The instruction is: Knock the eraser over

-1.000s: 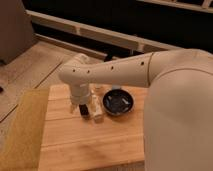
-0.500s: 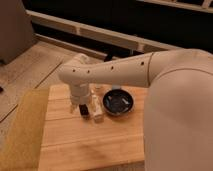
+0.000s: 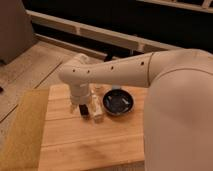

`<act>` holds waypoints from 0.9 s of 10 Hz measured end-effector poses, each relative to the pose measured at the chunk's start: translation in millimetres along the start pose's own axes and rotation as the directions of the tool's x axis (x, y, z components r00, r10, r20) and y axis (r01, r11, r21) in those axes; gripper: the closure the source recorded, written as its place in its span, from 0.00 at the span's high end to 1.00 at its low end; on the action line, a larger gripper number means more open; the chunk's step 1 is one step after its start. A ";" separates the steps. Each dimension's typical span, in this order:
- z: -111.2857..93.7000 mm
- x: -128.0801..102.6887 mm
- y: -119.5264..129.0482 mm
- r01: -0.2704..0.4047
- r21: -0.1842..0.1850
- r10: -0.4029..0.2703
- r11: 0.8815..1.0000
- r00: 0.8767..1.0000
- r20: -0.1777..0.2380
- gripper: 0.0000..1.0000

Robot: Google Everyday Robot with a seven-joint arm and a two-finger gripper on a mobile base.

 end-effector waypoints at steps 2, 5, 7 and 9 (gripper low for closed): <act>0.5 0.0 -0.2 0.002 0.005 -0.002 1.000 1.000 -0.003 0.65; 17.0 -6.5 -4.9 0.024 0.050 -0.020 0.998 0.997 -0.080 0.65; 33.1 -12.2 -6.4 0.034 0.078 -0.021 0.996 0.988 -0.155 0.65; 49.7 -20.1 -14.2 0.033 0.118 -0.004 0.993 0.970 -0.241 0.65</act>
